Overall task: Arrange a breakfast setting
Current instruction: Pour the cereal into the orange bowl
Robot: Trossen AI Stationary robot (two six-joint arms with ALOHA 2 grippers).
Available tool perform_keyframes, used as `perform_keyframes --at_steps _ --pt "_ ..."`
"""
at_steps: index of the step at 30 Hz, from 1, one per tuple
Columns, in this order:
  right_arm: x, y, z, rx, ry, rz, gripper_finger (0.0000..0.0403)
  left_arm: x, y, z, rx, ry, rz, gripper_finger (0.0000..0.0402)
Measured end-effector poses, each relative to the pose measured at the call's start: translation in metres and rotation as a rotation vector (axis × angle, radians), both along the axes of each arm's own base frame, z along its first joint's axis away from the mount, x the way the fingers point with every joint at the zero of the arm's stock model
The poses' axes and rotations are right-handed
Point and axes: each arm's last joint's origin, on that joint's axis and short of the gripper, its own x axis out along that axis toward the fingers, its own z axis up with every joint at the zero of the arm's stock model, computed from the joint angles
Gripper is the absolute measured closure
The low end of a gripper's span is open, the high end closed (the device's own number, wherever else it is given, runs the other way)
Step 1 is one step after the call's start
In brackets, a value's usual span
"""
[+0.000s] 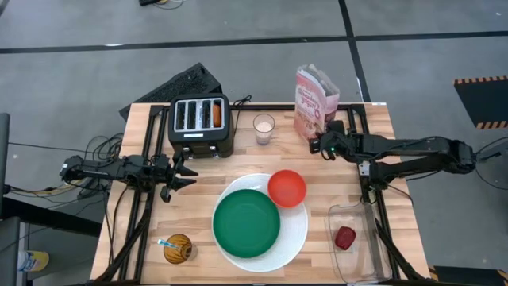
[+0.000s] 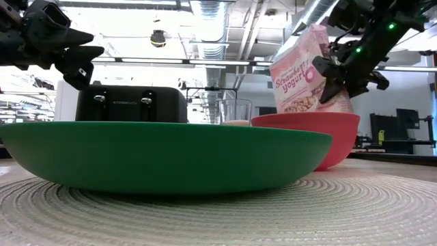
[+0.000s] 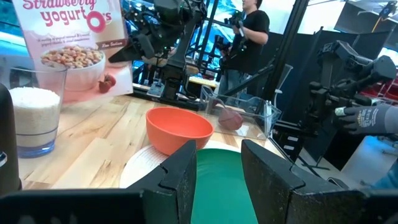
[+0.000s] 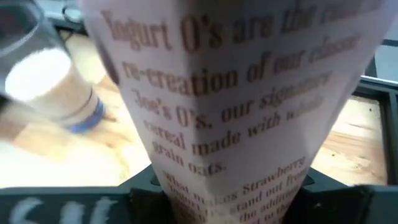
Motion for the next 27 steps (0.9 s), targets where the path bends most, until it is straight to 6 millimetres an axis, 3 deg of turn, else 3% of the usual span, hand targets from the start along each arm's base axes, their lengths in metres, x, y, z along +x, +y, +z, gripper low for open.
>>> perform_keyframes --at_steps 10,27 --pt "-0.012 0.003 0.034 -0.050 0.116 0.121 0.0231 0.000 0.000 0.000 0.000 0.000 0.000 0.0288" --pt "-0.051 0.014 0.104 -0.083 0.395 0.408 0.0231 0.000 0.000 0.000 0.000 0.000 0.000 0.0288"
